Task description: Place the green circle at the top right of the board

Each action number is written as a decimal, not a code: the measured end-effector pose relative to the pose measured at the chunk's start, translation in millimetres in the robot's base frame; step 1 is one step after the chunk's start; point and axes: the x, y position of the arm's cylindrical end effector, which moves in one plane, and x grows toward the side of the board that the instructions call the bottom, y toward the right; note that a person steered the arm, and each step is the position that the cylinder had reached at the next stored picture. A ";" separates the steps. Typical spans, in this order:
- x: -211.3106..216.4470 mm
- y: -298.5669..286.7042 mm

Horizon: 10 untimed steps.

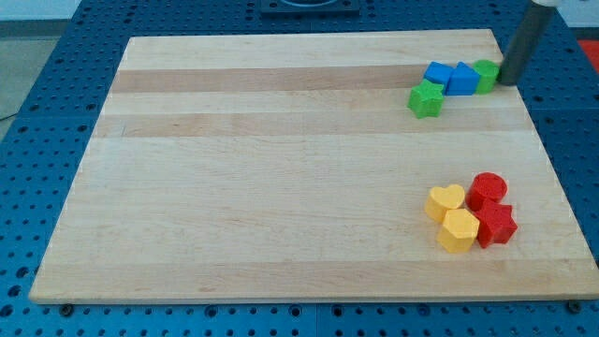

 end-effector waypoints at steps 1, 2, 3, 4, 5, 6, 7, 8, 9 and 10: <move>-28.3 -29.5; -32.6 -19.2; -26.1 24.3; -3.7 26.7; 3.4 -29.8; -6.6 -89.1; -26.8 -117.6; -27.4 -120.0; -36.5 -136.0; -43.9 -129.4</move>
